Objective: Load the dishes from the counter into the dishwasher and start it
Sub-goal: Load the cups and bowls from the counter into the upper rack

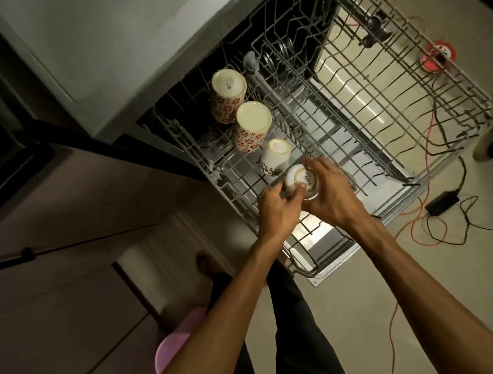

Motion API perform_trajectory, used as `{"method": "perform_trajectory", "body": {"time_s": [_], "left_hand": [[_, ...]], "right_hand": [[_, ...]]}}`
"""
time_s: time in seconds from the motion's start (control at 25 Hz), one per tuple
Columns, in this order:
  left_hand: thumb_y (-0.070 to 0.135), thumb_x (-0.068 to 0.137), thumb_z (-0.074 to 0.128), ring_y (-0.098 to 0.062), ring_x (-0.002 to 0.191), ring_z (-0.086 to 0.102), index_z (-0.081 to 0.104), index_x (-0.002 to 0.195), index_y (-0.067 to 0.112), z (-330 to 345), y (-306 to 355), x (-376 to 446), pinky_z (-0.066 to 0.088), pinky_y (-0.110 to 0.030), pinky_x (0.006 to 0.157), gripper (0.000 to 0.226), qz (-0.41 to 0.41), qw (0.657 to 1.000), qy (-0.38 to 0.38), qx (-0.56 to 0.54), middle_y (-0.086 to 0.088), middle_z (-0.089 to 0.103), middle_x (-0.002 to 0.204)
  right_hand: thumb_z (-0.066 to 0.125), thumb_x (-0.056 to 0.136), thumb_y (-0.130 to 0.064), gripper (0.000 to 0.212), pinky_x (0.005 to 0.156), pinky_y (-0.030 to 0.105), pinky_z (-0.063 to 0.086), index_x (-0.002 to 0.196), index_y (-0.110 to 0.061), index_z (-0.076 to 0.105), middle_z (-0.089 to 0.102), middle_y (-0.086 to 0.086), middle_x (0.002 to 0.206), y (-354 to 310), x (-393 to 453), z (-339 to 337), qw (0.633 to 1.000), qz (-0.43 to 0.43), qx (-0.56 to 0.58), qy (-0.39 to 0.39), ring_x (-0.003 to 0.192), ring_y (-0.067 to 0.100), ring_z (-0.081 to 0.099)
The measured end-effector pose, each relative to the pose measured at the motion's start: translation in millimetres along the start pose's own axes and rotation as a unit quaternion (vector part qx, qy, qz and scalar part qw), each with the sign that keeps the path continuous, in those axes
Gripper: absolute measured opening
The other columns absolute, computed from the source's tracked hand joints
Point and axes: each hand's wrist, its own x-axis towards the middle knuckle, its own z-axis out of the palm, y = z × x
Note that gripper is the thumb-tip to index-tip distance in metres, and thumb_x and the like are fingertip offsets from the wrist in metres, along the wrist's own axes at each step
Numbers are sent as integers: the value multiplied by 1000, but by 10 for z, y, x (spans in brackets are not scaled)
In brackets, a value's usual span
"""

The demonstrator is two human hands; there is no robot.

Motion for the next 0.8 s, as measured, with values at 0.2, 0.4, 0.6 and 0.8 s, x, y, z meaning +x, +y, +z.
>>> {"method": "perform_trajectory", "body": {"time_s": [0.2,0.4,0.6,0.8], "left_hand": [[32,95,60,-3,86,60,65,119,13,130,-119,138,52,-21,80,31,-41,999,14,-24,-2,68,110],[35,92,62,-16,113,57,57,130,21,234,-261,282,51,-34,92,40,-21,999,47,-11,-2,62,123],[30,92,63,-18,106,62,60,125,18,270,-460,363,51,-23,79,35,-67,997,45,-16,-5,63,119],[30,93,62,-18,105,62,61,122,14,285,-474,424,44,-15,66,34,-64,996,59,-9,-7,64,117]], "right_hand": [[82,72,-33,78,94,35,47,136,-3,48,54,13,127,124,86,143,1000,-6,-15,-16,112,28,53],[78,77,-31,73,95,29,42,136,-1,49,54,14,128,217,186,193,999,-10,2,-35,114,28,54],[75,79,-25,70,96,39,49,138,-3,46,51,15,130,255,187,355,996,-14,8,-88,115,30,53],[78,76,-25,76,94,39,49,140,-4,43,53,14,127,331,204,392,996,11,30,-85,114,29,54]]}}
